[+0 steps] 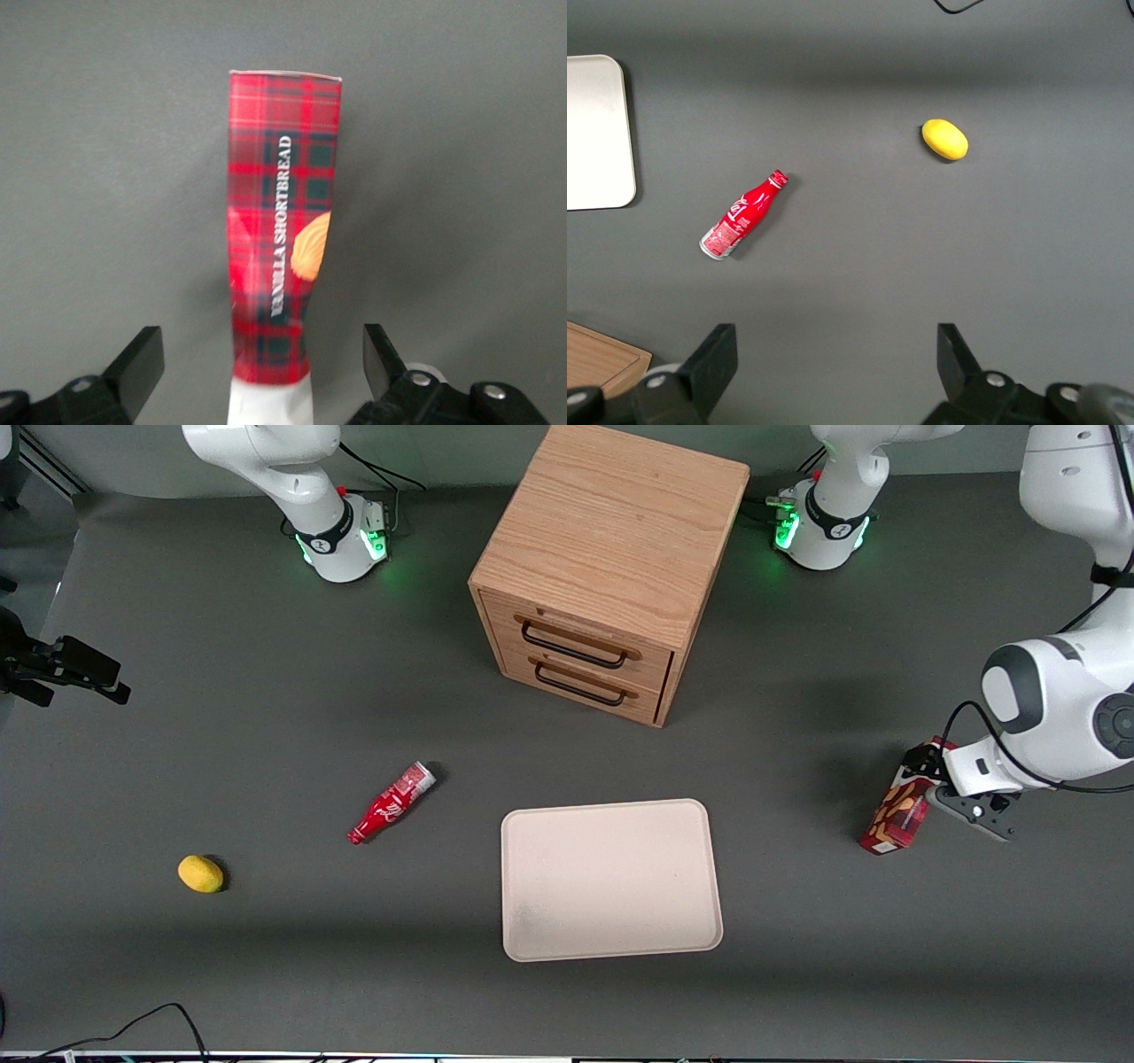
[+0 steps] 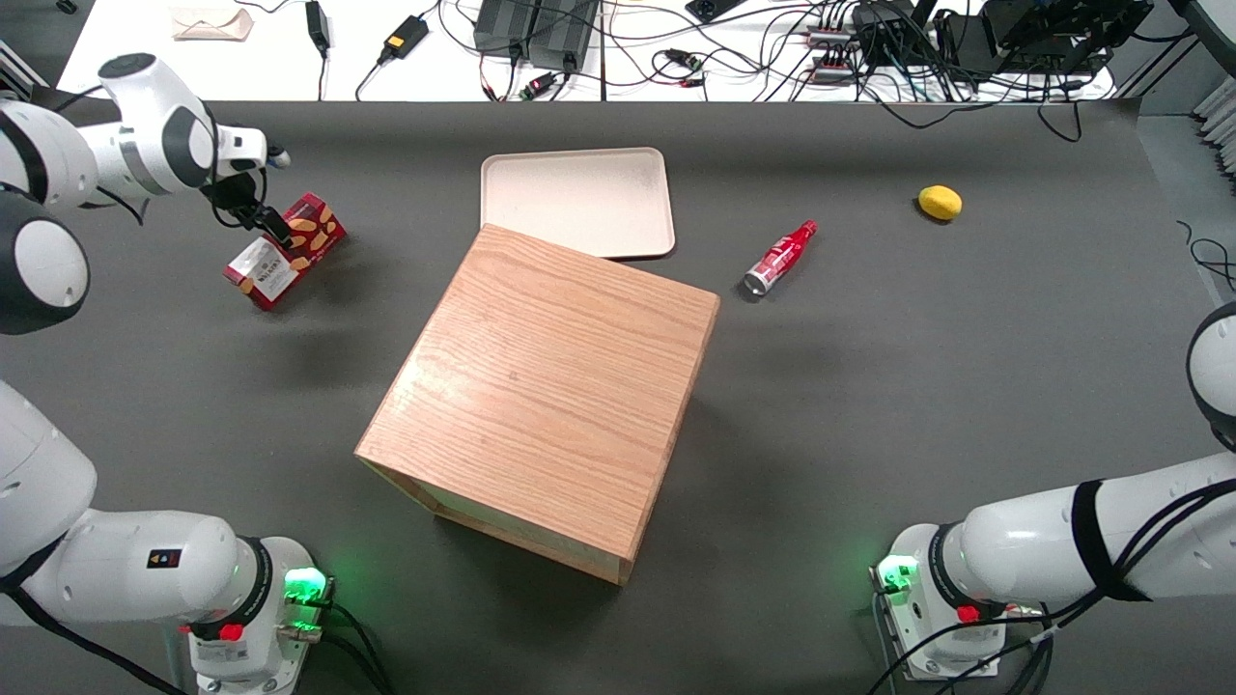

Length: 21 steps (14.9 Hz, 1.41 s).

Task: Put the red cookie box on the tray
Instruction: 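Lower the open left gripper over the red plaid cookie box, then close the left gripper on the box end and lift it upright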

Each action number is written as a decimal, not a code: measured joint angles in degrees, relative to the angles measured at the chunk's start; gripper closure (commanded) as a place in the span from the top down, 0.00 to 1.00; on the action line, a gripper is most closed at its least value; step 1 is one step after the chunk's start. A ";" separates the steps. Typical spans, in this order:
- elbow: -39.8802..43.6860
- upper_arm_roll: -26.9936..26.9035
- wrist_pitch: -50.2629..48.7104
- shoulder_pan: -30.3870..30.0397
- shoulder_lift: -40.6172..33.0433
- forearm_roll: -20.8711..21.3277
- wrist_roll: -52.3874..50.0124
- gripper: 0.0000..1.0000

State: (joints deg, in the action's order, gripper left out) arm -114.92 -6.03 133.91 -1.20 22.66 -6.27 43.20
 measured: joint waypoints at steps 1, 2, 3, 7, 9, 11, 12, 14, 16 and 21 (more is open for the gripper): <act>-0.23 0.24 1.07 0.02 0.65 -0.19 0.01 0.77; -0.53 0.41 2.10 0.06 1.12 -0.28 0.01 0.49; -0.97 0.47 3.04 0.08 1.45 -0.32 0.01 0.26; -2.18 0.45 4.79 0.07 2.25 -0.39 0.01 0.00; -2.19 0.35 5.14 0.07 2.30 -0.39 0.01 0.00; -2.19 0.33 5.14 0.07 2.29 -0.52 0.02 0.00; -2.17 0.32 5.14 0.07 2.29 -0.61 0.02 0.00; -1.98 0.32 5.14 0.07 2.18 -0.93 0.02 0.00; -1.39 0.31 4.87 0.07 1.59 -1.50 0.02 0.00; 8.63 -0.23 -13.55 0.05 -2.69 -2.03 -0.11 0.00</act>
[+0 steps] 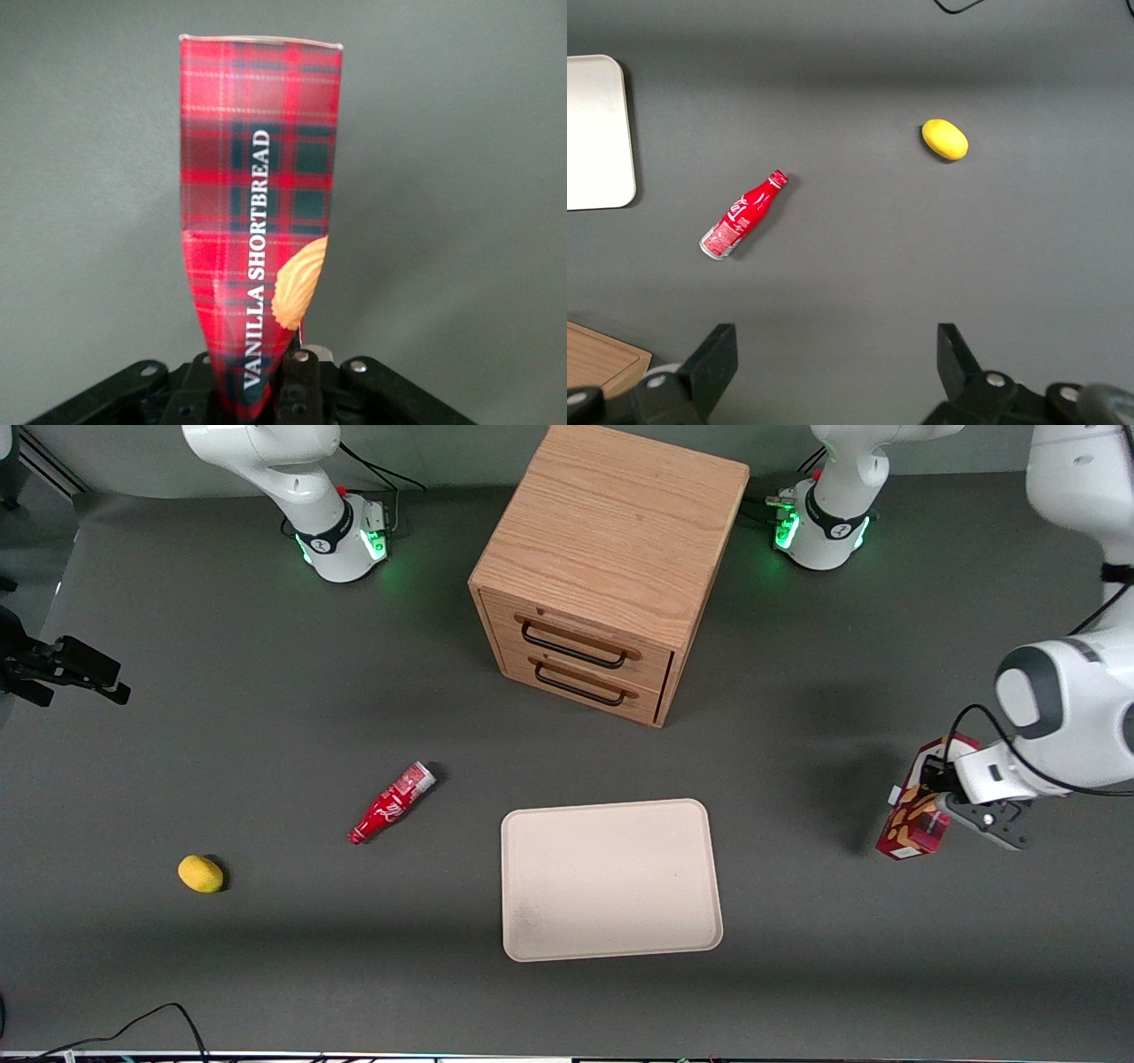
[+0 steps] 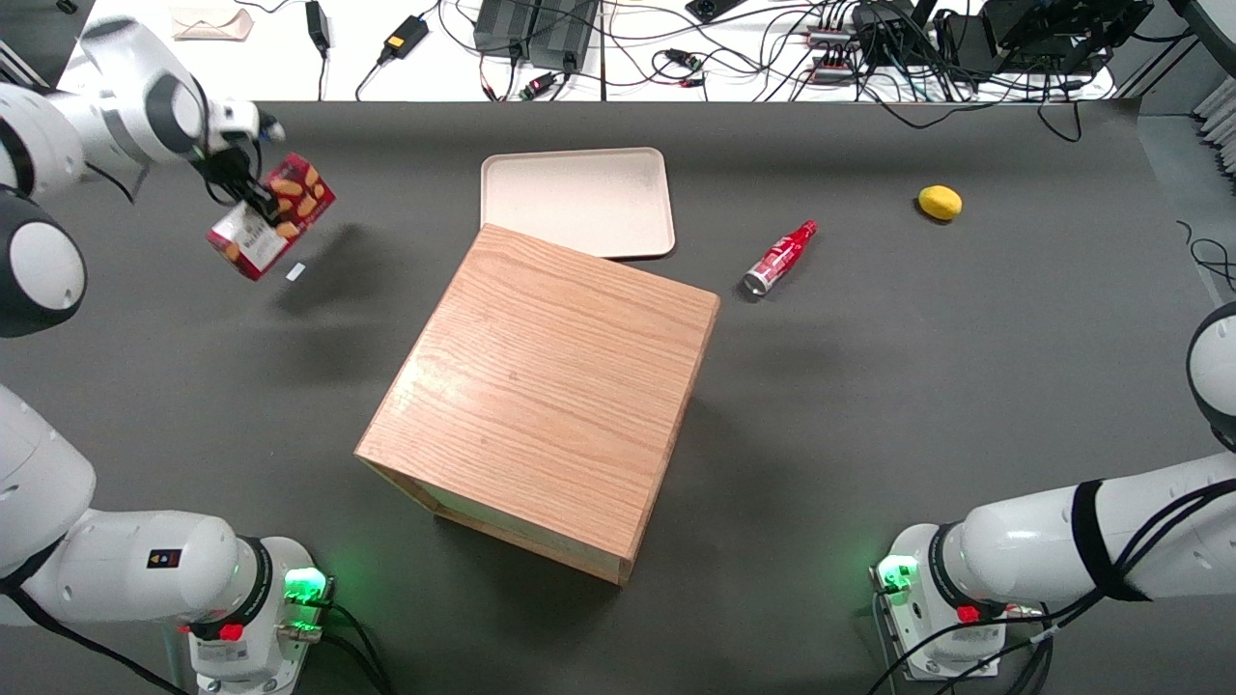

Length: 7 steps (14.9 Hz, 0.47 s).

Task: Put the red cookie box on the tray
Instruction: 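Close the left gripper on the box end and lift it upright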

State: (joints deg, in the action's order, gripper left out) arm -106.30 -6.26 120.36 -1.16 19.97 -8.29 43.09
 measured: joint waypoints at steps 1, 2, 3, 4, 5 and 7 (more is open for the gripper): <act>2.64 -0.24 -4.50 -0.01 -1.08 -0.04 -0.40 0.00; 5.24 -0.47 -8.97 -0.02 -2.21 -0.04 -1.40 0.00; 7.64 -0.58 -13.08 -0.03 -3.35 -0.04 -2.89 0.00; 9.93 -0.56 -17.01 -0.02 -4.37 -0.03 -4.89 0.00; 12.52 -0.40 -21.27 0.01 -5.31 -0.02 -7.62 0.00; 18.56 0.76 -30.33 0.10 -6.49 -0.01 -14.48 0.00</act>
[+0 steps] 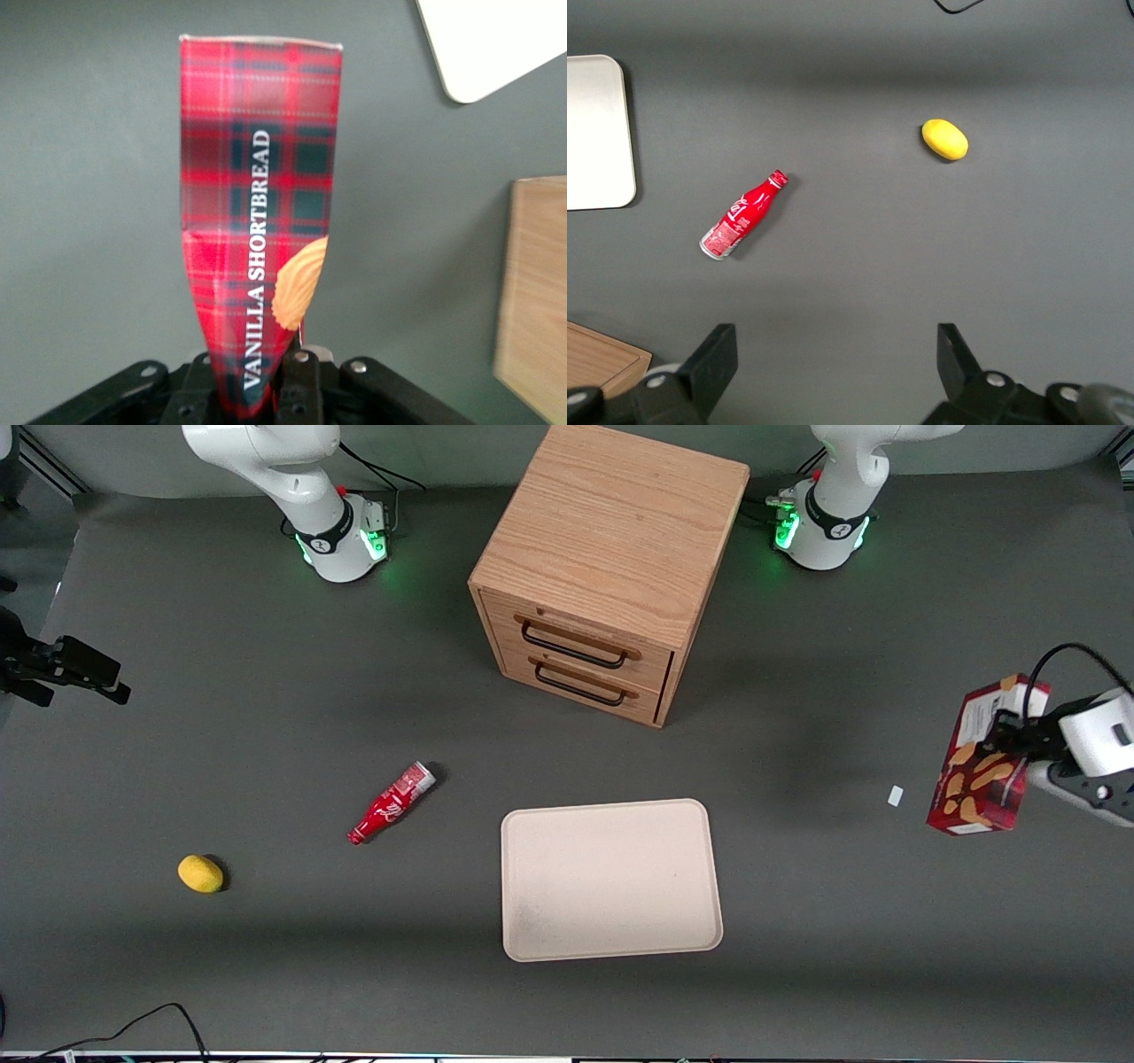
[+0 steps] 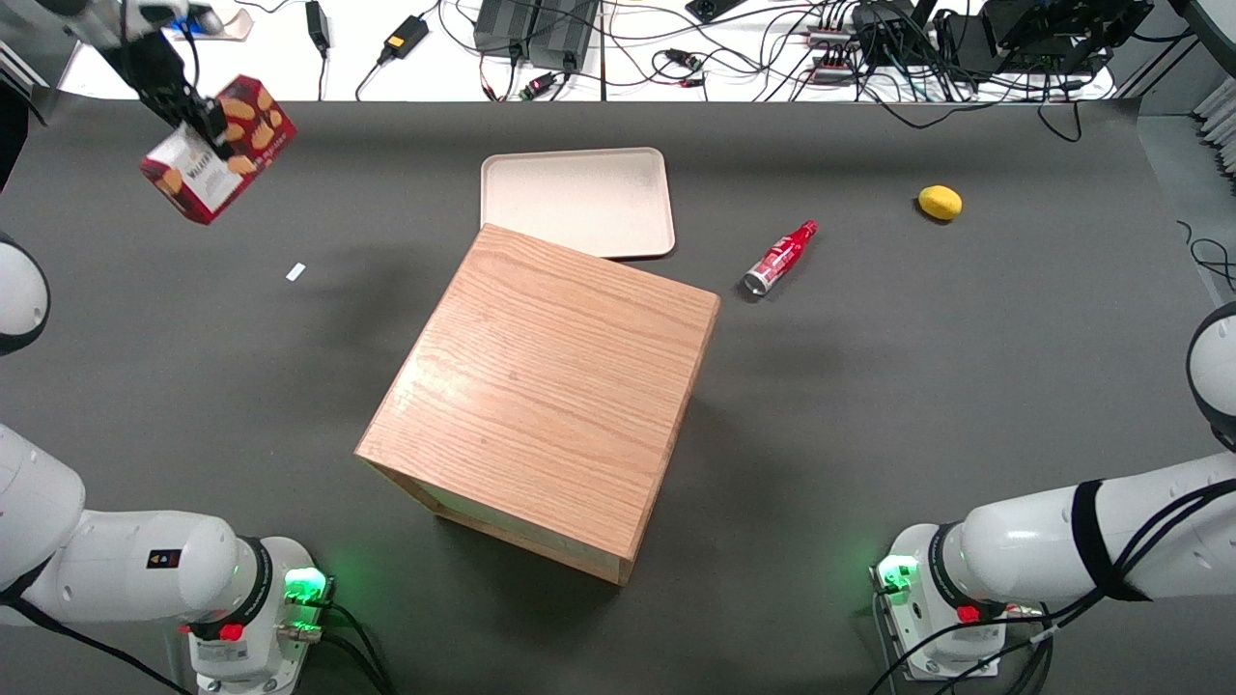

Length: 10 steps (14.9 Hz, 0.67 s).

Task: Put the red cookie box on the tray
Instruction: 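Close the left gripper on the box end and lift it upright, then carry the upright box with the left gripper onto the white tray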

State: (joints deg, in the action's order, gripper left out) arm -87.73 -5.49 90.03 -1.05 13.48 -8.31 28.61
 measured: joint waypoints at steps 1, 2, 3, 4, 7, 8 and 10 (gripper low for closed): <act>3.41 1.30 -4.45 0.06 -0.22 0.02 -4.31 0.00; 6.83 3.00 -8.45 0.15 -0.31 0.07 -9.28 0.00; 9.65 5.03 -11.50 0.26 -0.37 0.12 -14.41 0.00; 11.61 7.26 -13.25 0.40 -0.40 0.17 -19.40 0.00; 12.93 14.98 -12.96 0.85 0.17 0.63 -33.51 0.00; 12.91 17.56 -11.43 1.00 0.92 1.04 -37.51 0.00; 12.78 22.13 -7.42 1.45 3.17 2.38 -44.26 0.00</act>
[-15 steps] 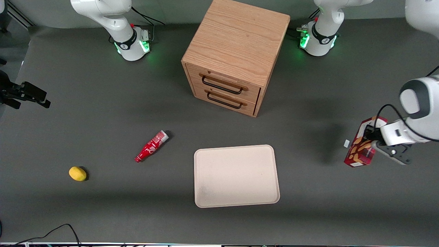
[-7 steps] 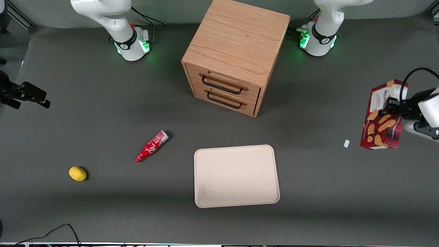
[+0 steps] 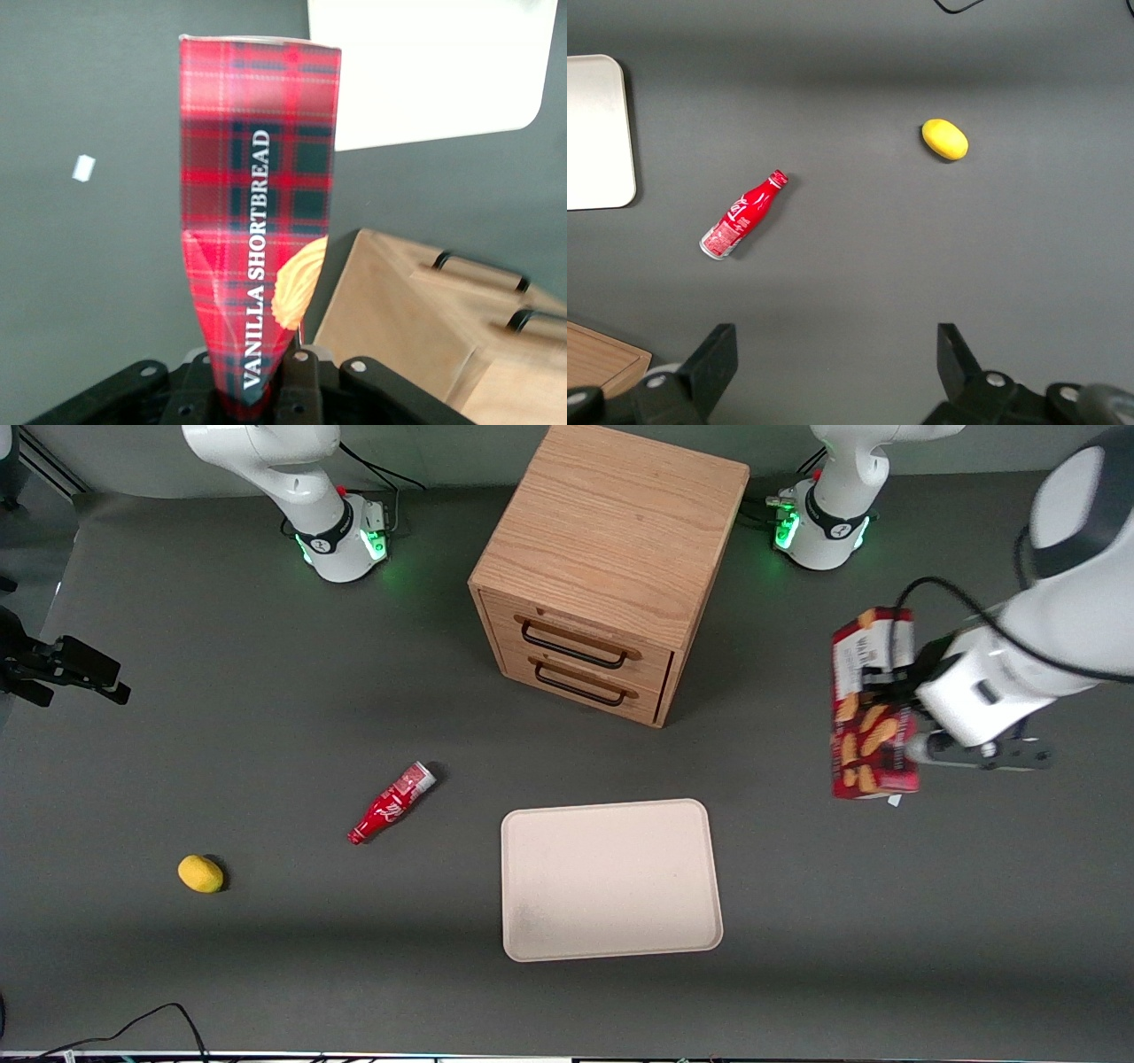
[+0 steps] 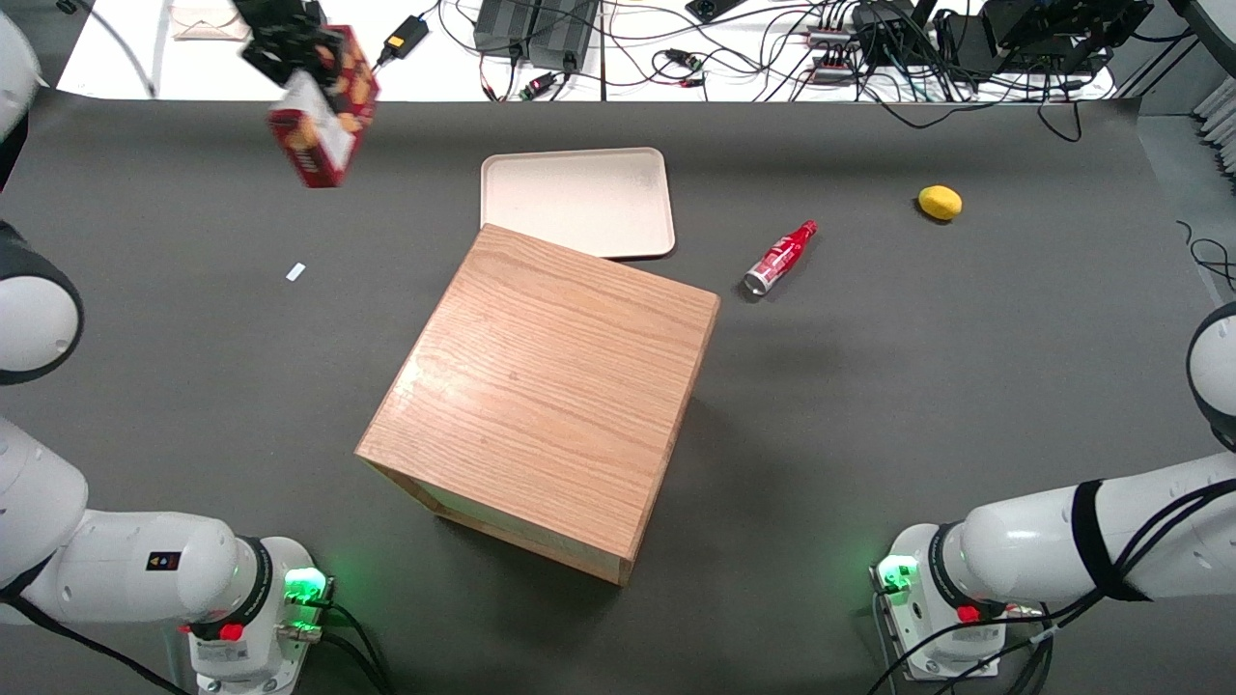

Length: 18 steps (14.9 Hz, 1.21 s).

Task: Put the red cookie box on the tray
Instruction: 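Carry the upright box with the left gripper onto the white tray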

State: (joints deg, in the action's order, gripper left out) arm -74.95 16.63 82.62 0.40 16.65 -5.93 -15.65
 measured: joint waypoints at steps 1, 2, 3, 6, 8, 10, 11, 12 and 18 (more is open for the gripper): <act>-0.12 1.71 2.44 0.57 1.57 0.89 -3.21 0.00; -0.27 2.67 5.13 1.49 3.25 1.69 -5.90 0.00; -0.51 3.17 8.17 2.62 5.09 2.57 -8.21 0.00; -2.43 3.64 19.71 5.32 11.02 4.63 -12.44 0.00; -3.57 4.68 26.26 5.79 15.19 8.37 -14.68 0.00; -4.11 5.60 31.48 5.90 18.97 12.35 -17.41 0.00; -4.12 5.93 33.65 5.92 20.65 13.88 -18.24 0.00; -4.12 6.15 35.64 5.92 22.06 14.95 -18.67 0.00; -4.13 6.59 45.87 6.70 28.65 23.26 -23.61 0.00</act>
State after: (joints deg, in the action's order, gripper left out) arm -79.08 23.23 128.48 7.10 45.30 17.33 -39.26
